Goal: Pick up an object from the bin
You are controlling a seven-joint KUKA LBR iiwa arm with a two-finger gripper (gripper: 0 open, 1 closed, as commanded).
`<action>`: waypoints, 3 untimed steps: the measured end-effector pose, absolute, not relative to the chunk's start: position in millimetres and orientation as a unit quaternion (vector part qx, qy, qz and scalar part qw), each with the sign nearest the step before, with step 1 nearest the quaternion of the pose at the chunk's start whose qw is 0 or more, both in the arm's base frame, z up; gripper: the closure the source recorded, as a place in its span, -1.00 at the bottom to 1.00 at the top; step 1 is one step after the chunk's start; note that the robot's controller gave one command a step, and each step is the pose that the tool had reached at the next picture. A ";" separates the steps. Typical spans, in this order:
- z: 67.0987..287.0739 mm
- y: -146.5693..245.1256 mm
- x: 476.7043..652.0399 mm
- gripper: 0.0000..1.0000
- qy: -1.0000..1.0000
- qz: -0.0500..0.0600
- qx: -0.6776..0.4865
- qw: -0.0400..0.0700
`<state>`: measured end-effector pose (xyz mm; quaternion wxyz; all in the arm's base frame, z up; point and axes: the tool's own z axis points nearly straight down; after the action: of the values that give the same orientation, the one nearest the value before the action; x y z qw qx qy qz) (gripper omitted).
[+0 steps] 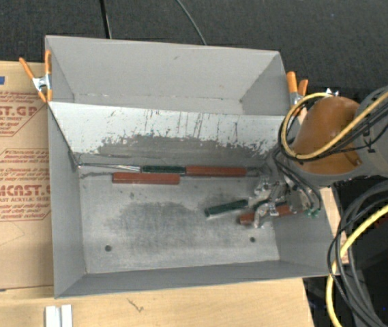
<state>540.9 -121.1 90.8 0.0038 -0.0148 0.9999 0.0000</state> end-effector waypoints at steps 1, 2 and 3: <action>90.8 -121.1 540.9 1.00 1.000 0.000 -0.015 0.004; 90.8 -121.2 540.9 1.00 1.000 0.000 -0.015 0.004; 90.8 -121.2 540.9 1.00 1.000 0.000 -0.015 0.004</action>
Offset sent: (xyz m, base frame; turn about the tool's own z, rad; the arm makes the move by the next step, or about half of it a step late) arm 0.0000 0.0000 0.0000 0.0000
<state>540.9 -121.2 90.8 0.0039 -0.0146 0.9999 0.0002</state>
